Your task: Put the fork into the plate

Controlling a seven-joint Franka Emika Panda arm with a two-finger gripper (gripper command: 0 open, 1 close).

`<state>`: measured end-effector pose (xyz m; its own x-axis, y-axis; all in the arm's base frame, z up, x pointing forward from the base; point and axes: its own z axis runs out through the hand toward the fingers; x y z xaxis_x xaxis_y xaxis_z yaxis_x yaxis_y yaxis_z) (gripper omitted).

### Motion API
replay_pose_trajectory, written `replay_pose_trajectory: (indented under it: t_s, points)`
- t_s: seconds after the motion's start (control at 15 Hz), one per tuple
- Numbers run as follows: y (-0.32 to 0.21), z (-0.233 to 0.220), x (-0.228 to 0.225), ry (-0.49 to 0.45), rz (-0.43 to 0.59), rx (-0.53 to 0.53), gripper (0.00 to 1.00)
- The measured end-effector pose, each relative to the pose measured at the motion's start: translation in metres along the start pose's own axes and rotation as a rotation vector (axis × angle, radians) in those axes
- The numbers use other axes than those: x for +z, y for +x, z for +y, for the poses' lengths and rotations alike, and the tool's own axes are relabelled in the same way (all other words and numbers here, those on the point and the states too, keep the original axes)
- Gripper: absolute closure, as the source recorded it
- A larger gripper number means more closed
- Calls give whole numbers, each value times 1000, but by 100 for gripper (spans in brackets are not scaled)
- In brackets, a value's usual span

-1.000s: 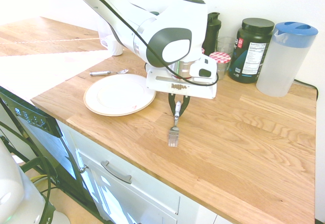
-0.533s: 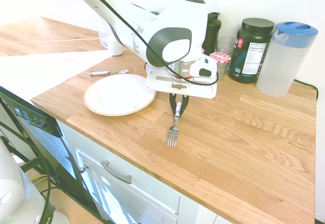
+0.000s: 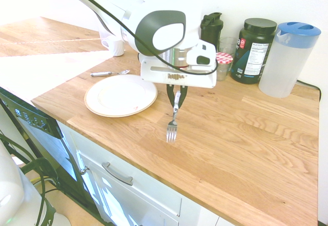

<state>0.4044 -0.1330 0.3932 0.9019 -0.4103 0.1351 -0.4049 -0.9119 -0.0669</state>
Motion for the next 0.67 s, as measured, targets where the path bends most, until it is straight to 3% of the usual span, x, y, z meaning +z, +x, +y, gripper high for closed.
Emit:
replay_pose_trajectory:
  t_s: [0.67]
  points:
    - [-54,-162,-37,-138,37,-86,100]
